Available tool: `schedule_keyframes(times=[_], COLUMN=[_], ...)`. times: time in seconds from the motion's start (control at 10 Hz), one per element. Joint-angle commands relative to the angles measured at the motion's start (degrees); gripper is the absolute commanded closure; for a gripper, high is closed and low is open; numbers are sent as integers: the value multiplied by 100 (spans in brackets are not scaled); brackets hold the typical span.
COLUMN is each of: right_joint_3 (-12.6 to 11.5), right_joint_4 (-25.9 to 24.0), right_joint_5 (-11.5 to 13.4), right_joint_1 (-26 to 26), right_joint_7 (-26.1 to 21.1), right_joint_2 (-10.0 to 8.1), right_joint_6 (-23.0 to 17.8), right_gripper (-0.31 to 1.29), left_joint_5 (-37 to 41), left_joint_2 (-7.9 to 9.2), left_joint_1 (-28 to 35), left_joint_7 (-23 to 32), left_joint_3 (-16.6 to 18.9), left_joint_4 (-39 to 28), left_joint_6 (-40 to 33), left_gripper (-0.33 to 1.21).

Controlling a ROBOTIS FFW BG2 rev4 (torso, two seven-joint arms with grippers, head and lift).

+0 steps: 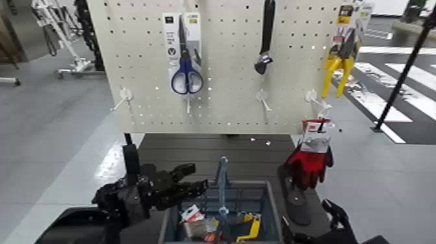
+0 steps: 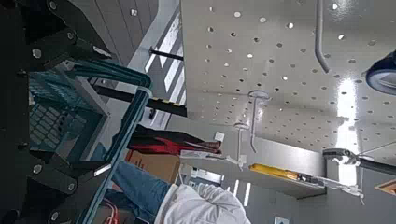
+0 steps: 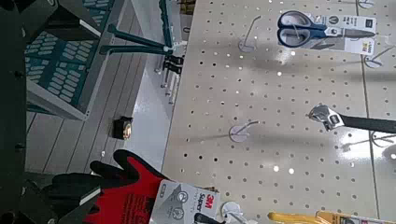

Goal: Put the yellow paint brush into the crate.

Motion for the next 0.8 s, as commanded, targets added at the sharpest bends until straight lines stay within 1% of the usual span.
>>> schedule_keyframes(times=[0.1, 0.2, 0.3, 0.4, 0.5, 0.6, 0.7, 0.8], right_joint_3=[-26, -35, -35, -35, -52, -61, -78, -96], right_joint_4=[-18, -18, -18, -18, -26, -35, -35, -44], right_joint_5=[0, -9, -9, -9, -9, -9, 0, 0], right_joint_1=[26, 26, 26, 26, 44, 53, 70, 88], right_joint_7=[0, 0, 0, 9, 0, 0, 0, 0], right_joint_2=[-20, -20, -20, -20, -38, -38, -20, -12], right_joint_6=[-15, -15, -15, -15, -15, -23, -41, -50], right_gripper=[14, 14, 14, 14, 14, 14, 14, 14], left_joint_5=[53, 203, 273, 264, 264, 264, 264, 53], left_joint_2=[-4, -30, -21, -12, -4, 5, 5, 5], left_joint_1=[70, 141, 150, 141, 176, 237, 360, 598], left_joint_7=[420, 552, 526, 491, 482, 491, 570, 842], left_joint_3=[37, 46, 11, -6, -42, -112, -156, -147], left_joint_4=[-108, -170, -170, -179, -196, -222, -302, -556], left_joint_6=[-266, -178, -90, -90, -55, -64, -222, -372], left_gripper=[42, 42, 34, 1, -5, -4, -4, -4])
